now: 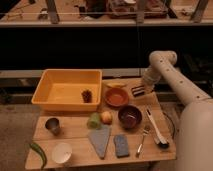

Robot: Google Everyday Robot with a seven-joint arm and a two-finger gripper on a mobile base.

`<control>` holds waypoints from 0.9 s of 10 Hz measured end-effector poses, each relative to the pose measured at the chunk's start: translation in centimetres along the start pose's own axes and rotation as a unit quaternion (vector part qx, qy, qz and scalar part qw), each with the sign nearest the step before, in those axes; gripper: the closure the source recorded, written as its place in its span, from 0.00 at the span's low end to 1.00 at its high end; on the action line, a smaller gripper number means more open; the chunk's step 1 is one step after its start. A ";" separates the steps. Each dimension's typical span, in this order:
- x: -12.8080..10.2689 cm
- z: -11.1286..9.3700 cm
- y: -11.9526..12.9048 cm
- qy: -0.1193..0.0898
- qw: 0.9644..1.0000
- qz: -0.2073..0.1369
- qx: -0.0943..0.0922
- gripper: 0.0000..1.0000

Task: Wipe red bowl with eraser

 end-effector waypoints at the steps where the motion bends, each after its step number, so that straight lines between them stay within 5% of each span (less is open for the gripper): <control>1: -0.9 -0.1 -0.3 -0.008 1.000 0.004 -0.002 0.86; 4: -2.9 0.4 -0.3 -0.038 0.999 0.010 -0.003 0.86; 9: -9.0 1.8 -0.1 -0.031 0.999 -0.039 -0.005 0.86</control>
